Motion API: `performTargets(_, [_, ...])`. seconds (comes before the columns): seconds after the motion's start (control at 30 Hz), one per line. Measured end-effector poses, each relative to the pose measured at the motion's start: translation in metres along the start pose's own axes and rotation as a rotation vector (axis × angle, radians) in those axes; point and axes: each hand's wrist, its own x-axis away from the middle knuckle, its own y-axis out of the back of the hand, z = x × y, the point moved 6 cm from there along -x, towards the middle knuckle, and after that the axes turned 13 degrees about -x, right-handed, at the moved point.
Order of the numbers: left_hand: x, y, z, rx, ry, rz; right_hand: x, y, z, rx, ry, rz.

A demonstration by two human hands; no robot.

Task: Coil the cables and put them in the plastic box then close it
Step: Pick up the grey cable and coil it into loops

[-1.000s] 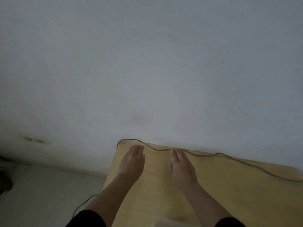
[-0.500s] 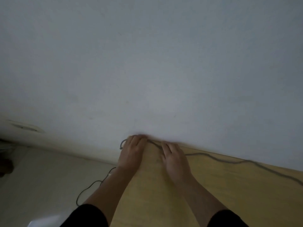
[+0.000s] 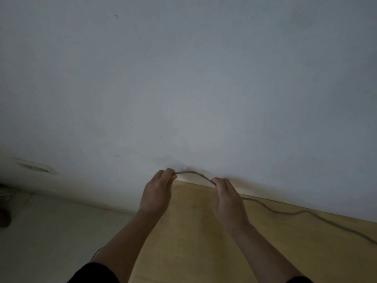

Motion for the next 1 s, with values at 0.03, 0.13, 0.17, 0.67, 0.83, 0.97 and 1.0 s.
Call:
performTargets(0.03, [-0.002, 0.008, -0.009, 0.035, -0.002, -0.026, 0.001, 0.010, 0.006, -0.028, 0.016, -0.043])
performTargets(0.13, [-0.004, 0.030, -0.036, 0.230, 0.031, -0.056, 0.004, 0.049, 0.020, -0.074, 0.065, -0.155])
performTargets(0.17, [-0.004, 0.036, -0.046, 0.307, 0.050, -0.045, 0.005, 0.064, 0.024, -0.084, 0.073, -0.192])
performTargets(0.67, [0.067, 0.117, -0.280, 1.690, 0.092, 0.514, 0.056, 0.290, 0.018, -0.179, 0.114, -0.592])
performTargets(0.83, [0.094, 0.126, -0.330, 1.688, 0.081, 0.463, 0.083, 0.330, -0.009, -0.129, 0.047, -0.549])
performTargets(0.97, [0.083, 0.136, -0.341, 1.702, 0.112, 0.223, 0.120, 0.312, 0.024, -0.087, 0.230, -0.324])
performTargets(1.0, [0.077, 0.139, -0.342, 1.700, 0.104, 0.171, 0.132, 0.305, 0.034, -0.074, 0.273, -0.271])
